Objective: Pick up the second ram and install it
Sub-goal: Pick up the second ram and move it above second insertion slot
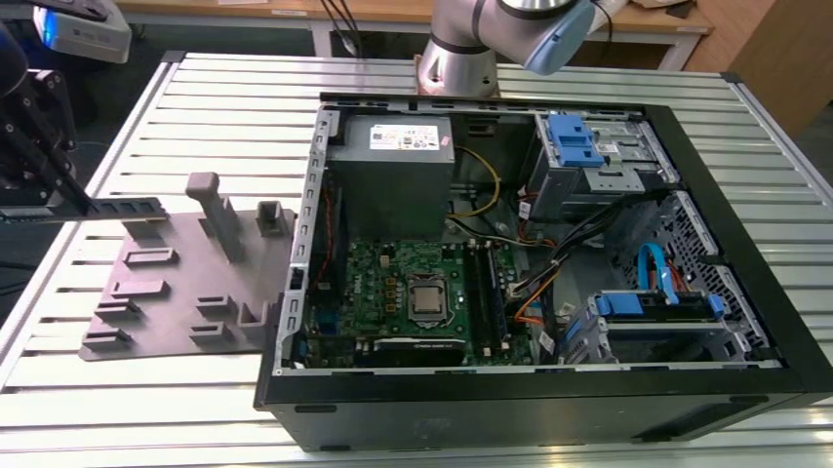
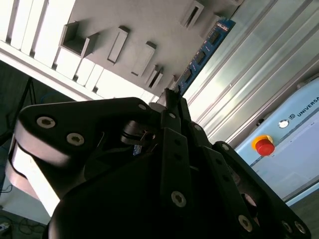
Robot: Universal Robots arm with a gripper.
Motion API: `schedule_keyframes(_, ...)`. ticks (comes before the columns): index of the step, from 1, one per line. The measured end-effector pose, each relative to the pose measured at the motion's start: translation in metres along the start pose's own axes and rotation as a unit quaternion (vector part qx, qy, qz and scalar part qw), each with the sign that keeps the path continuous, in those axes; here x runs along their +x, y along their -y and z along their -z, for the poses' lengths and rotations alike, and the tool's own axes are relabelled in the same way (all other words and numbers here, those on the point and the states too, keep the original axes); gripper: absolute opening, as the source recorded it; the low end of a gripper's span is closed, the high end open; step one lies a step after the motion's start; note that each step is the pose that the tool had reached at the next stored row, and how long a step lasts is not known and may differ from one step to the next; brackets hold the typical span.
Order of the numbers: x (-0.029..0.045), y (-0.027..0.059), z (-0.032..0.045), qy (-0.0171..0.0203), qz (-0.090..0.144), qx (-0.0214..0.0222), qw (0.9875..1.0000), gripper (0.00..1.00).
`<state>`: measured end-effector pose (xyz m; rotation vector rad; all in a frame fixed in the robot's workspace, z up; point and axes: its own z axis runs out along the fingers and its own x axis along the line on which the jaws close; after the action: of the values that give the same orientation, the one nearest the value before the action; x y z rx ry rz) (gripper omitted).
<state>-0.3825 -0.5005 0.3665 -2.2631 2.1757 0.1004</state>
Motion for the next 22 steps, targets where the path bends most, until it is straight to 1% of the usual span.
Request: schedule_keyframes(22,-0.0018,-0.0017,0.0381,0.0000,0.000,0.0000,1.0000,0.11)
